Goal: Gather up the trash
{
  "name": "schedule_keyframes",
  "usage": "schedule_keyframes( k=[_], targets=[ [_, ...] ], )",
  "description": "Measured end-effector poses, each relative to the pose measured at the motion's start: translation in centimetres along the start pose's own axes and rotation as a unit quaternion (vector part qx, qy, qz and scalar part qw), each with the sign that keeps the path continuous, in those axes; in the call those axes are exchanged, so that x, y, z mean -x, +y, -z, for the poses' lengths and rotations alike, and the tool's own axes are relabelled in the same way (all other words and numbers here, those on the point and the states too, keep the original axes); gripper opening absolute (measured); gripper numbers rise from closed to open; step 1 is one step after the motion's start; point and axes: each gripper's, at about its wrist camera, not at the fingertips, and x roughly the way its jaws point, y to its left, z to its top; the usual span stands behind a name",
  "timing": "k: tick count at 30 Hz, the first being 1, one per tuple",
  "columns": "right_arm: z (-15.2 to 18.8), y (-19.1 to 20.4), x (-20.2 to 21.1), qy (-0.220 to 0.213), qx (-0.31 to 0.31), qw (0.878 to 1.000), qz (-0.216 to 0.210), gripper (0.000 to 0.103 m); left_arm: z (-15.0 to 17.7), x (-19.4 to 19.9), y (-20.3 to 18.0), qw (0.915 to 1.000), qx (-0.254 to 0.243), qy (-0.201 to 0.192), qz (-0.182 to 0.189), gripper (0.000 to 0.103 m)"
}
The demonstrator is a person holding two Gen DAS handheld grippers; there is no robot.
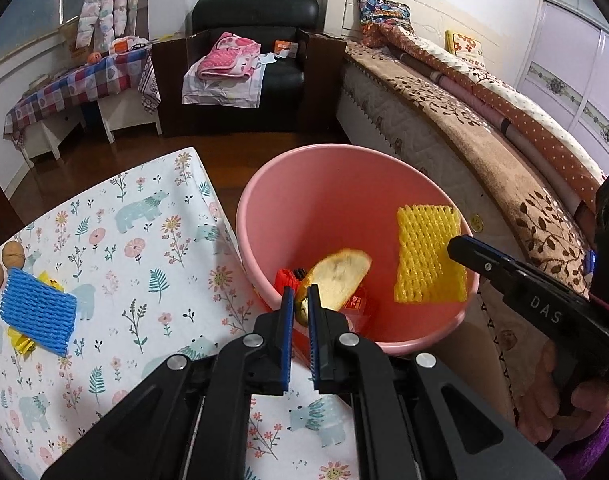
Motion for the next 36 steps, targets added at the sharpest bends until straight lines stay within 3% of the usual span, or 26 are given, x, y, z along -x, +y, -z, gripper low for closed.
schedule_keyframes(
  k=[3,5,7,11,15,36],
  targets=[
    [0.0,0.0,-0.1,0.000,-0.007,1.000,0.000,0.009,-0.1,0.2,0.1,1.0000,0.005,-0.003,0.005,0.020],
    [0.0,-0.1,-0.1,0.001,-0.008,1.000,0.000,0.009,-0.1,0.5,0.1,0.9999,0.006,-0.009,0.004,0.035],
    [0.0,0.0,-0.3,0.003,-0.009,1.000,-0.001,0.009,-0.2,0.8,0.2,0.9999,0.009,-0.013,0.006,0.038],
    [0.0,-0.2,-0.5,0.013,-0.017,1.000,-0.002,0.012,-0.1,1.2,0.5,0.9997,0.017,-0.015,0.008,0.040],
    [0.0,-0.4,-0.5,0.017,-0.027,0.999,-0.008,0.026,0.1,1.6,0.9,0.9995,0.025,-0.016,0.006,0.040],
    [0.8,2.1,0.7,0.018,0.003,1.000,-0.024,0.026,2.0,3.4,2.1,0.9985,0.049,-0.024,0.004,0.045]
  ],
)
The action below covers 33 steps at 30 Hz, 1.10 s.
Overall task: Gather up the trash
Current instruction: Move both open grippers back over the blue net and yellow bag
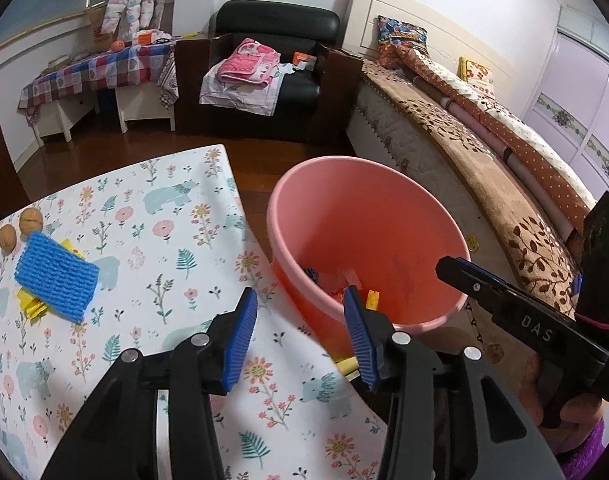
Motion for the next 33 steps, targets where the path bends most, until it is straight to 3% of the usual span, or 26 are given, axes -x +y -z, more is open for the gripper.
schedule_keyframes(
  k=[17,33],
  targets=[
    [1.7,7.9,-0.7,0.029,0.082,0.995,-0.054,0.026,2.9,4.4,7.6,0.9969,0.055,-0.028,-0.049,0.045],
    [3.7,15.9,-4.4,0.094,0.148,0.977,-0.119,0.026,7.3,8.5,16.4,0.9876,0.112,-0.050,-0.098,0.045]
  ],
)
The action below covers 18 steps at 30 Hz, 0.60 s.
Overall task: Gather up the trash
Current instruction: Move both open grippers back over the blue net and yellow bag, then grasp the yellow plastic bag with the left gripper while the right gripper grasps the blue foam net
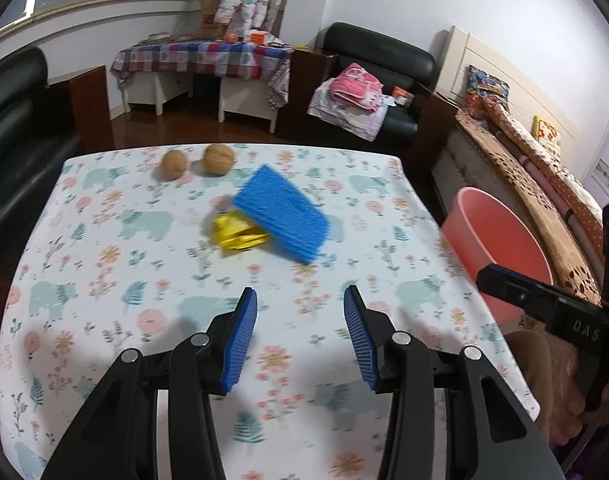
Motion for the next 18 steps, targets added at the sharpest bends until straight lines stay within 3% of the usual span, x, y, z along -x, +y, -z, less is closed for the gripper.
schedule_keyframes(
  k=[4,6,9,18],
  targets=[
    [-1.2,1.7,-1.9,0.010,0.014,1.000,-0.014,0.026,0.3,0.2,2.1,0.9998,0.018,-0.002,-0.003,0.045],
    [-1.8,2.8,-3.2,0.020,0.022,0.999,-0.023,0.035,0.3,0.3,2.9,0.9997,0.026,-0.002,-0.003,0.045],
    [-2.2,4.5,-4.7,0.026,0.042,0.998,-0.030,0.039,0.2,0.3,4.2,0.9993,0.036,-0.002,-0.003,0.045],
    [-2.9,8.9,-10.4,0.054,0.132,0.990,-0.003,0.039,-0.2,-0.1,7.7,0.9973,0.073,0.001,-0.009,0.045]
  ],
)
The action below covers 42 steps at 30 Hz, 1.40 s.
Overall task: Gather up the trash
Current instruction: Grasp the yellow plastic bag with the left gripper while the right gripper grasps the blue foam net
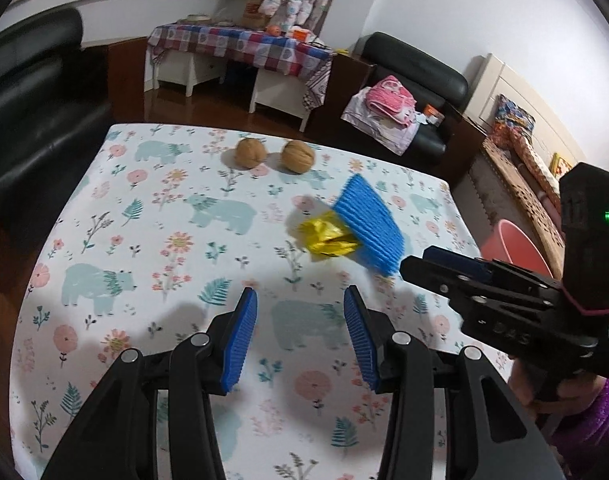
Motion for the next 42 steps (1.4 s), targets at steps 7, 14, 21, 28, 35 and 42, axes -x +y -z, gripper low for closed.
schedule_keyframes(
  k=[7,14,21,28,35,42],
  targets=[
    [-1.4,0.4,-3.0,0.022,0.029,0.999,0.024,0.039,-0.4,-0.6,1.8,0.9996,0.027,0.008,0.001,0.045],
    [-1.5,0.2,-4.6,0.027,0.039,0.998,0.050,0.039,-1.4,-0.9,1.9,0.9999,0.009,0.006,-0.004,0.045],
    [-1.4,-1.2,-4.3,0.022,0.004,0.999,0.042,0.010,-2.6,-1.9,1.6,0.9998,-0.008,0.012,0.011,0.045],
    [-1.1,-3.6,-2.4,0.014,-0.069,0.997,0.011,0.009,-4.0,-3.9,-0.1,0.9976,-0.047,0.033,0.039,0.045],
    [-0.8,-4.7,0.4,-0.012,-0.097,0.995,0.009,0.009,-6.5,-6.8,-2.7,0.9929,-0.096,0.042,0.057,0.049],
    [-0.3,-5.6,1.8,-0.023,-0.112,0.993,0.011,0.009,-7.5,-10.8,-4.2,0.9907,-0.112,0.064,0.042,0.049]
  ],
)
